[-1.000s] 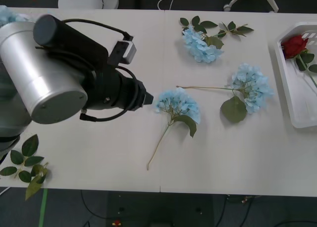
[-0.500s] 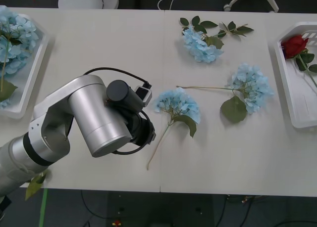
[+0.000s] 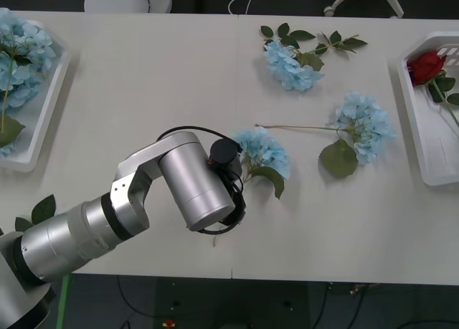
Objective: Place the red flowers into the right box and the blue flowers into the left box. If a person shows an open palm, hand one flower to the person first, then continue sorting.
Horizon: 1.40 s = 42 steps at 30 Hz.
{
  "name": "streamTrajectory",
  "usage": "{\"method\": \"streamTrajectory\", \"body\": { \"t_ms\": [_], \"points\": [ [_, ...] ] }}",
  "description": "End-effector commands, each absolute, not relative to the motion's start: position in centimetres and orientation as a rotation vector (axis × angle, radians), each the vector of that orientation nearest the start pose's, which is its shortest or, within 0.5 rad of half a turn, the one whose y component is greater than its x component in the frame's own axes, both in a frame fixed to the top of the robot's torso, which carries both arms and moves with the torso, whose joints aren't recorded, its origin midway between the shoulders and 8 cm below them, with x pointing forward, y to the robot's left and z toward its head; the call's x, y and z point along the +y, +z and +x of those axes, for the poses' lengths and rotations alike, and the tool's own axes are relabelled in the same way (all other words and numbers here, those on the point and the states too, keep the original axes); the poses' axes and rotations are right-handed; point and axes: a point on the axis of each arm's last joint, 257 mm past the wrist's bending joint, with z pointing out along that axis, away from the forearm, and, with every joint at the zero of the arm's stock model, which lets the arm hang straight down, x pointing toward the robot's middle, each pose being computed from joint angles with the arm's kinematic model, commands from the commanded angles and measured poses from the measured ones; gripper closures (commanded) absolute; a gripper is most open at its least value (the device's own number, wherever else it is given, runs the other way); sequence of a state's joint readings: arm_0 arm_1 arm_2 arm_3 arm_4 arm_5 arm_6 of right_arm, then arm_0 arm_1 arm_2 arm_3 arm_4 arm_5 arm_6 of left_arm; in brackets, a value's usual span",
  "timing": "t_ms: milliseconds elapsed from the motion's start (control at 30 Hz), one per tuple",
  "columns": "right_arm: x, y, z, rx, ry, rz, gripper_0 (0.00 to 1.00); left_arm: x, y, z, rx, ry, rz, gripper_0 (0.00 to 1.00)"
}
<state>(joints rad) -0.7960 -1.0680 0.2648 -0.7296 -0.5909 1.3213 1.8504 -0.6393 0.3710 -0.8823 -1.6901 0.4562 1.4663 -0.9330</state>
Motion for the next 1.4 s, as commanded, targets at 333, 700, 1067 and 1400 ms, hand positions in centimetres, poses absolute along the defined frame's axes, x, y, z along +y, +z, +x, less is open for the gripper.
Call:
{"method": "streamTrajectory", "body": {
  "t_ms": [333,700,1067,1400],
  "points": [
    [-63.3,-21.2,46.5,2.874,-0.65,-0.063,0.07,-2.4,-35.9,41.6,2.586,-0.049,0.71,0.0],
    [-54.4,-11.5,49.1,2.812,-0.137,0.254,0.02,-2.3,-38.5,42.1,2.571,-0.054,0.735,0.0],
    [-38.3,-9.1,52.6,2.479,0.378,1.349,0.0,-0.9,-39.5,42.3,2.576,0.006,0.767,1.0],
    [-28.9,-11.7,56.0,2.144,0.618,1.812,0.0,-0.1,-40.0,42.5,2.584,0.039,0.769,1.0]
  ]
}}
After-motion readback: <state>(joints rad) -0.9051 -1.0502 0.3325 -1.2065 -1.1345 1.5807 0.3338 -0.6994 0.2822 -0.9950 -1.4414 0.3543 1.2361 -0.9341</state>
